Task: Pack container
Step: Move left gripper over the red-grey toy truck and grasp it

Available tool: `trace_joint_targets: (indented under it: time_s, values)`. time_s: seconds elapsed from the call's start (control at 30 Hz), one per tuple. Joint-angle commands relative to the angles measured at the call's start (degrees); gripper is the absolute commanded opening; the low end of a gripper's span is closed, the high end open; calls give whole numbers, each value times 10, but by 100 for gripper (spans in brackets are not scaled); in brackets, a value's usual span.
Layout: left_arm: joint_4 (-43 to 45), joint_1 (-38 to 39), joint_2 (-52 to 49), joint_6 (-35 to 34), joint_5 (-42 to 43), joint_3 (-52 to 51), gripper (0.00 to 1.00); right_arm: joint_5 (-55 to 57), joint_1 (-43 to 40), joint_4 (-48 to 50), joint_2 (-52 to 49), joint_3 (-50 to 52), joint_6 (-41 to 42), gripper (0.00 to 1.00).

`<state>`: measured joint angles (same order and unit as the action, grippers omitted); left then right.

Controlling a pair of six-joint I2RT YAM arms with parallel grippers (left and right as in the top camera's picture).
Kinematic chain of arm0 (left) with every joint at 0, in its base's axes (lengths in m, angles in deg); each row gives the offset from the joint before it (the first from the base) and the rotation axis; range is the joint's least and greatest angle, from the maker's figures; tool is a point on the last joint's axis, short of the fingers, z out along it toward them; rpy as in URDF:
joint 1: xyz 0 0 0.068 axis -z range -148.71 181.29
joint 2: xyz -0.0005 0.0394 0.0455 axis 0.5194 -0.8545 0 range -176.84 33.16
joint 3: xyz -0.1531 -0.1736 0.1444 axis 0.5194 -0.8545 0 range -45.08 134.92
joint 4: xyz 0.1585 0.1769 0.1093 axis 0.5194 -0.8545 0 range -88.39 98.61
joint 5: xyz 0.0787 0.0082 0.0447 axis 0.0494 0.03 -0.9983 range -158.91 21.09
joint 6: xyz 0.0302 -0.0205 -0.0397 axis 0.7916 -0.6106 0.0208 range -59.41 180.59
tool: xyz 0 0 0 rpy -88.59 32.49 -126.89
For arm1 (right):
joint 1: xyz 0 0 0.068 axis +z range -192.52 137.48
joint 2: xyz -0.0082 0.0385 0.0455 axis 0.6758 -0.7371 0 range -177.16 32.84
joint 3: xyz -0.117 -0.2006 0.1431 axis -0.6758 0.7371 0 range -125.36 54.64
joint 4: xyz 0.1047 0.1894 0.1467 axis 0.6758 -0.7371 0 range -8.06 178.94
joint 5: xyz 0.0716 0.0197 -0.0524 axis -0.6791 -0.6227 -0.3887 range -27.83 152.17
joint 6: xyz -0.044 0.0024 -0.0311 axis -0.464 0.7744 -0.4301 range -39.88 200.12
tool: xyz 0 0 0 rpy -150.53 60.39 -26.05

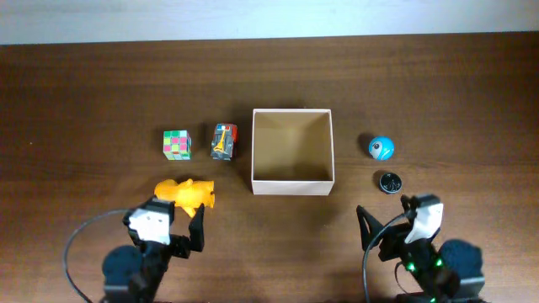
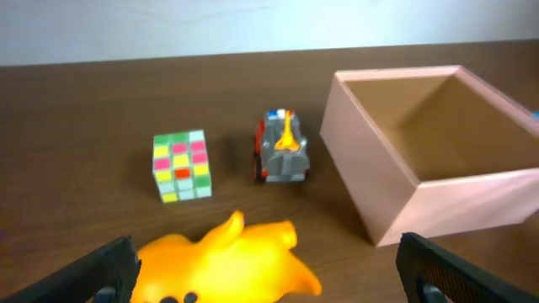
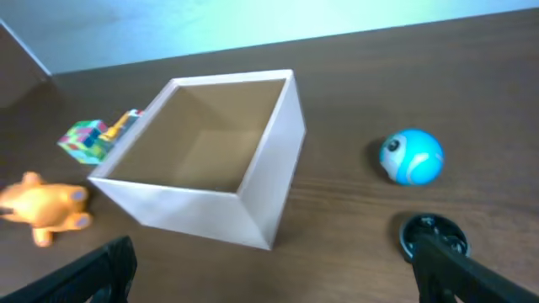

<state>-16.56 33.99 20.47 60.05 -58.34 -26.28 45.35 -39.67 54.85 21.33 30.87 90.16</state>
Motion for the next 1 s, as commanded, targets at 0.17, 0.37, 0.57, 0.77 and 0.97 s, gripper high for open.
trace_joint_targets:
  time_s: [0.17, 0.37, 0.57, 0.77, 0.97]
  values:
    - [-148, -2, -282, 3, 20, 296, 99, 40, -4, -146, -308, -298, -23, 99]
    - [-276, -3, -487, 37, 21, 496, 99, 59, -28, -292, -518, -498, -23, 99]
    - [-280, -2, -607, 39, 22, 559, 99, 35, -106, -359, -656, -558, -20, 99]
    - [-271, -3, -667, 36, 23, 559, 99, 33, -192, -379, -751, -558, -20, 99]
    - [-286, -14, -759, -8, 22, 610, 99, 31, -236, -386, -810, -559, -20, 99]
